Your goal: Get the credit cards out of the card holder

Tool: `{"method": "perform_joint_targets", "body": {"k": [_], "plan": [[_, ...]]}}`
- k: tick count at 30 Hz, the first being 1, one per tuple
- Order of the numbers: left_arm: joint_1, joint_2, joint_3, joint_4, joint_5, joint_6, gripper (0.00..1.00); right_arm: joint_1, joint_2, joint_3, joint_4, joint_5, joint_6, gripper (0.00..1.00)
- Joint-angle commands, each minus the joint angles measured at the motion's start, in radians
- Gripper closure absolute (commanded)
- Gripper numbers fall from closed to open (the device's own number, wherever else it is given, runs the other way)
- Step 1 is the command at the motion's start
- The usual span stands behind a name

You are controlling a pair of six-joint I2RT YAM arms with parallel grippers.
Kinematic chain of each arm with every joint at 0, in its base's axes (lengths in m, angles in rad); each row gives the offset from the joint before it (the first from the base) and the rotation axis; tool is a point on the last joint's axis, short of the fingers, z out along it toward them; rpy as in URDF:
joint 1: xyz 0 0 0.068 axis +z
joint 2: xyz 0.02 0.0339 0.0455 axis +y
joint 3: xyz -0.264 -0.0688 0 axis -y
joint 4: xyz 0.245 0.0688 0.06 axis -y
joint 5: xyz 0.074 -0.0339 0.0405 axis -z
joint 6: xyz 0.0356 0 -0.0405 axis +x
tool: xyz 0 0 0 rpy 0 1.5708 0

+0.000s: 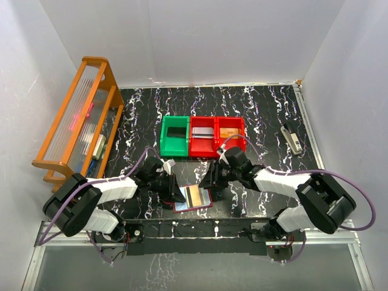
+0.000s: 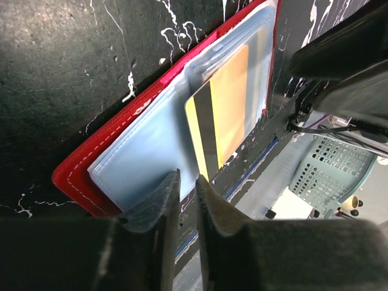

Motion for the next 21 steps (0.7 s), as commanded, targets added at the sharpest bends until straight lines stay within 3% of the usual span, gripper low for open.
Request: {"method": "perform_joint_targets", "body": {"k": [1,7,21], "plan": [[0.004,-0.036,0.035,-0.024,-0.002,-0.012,0.79,0.065,0.063,0.056,0.009,0.035,0.004,0.67],[0.003,-0.069,0.044,-0.026,-0.011,-0.03,0.63,0.094,0.122,0.011,0.102,0.069,0.074,0.68],[0.003,-0.005,-0.002,0.042,-0.056,-0.128,0.56,0.123,0.122,-0.107,0.133,0.149,0.204,0.71]]}}
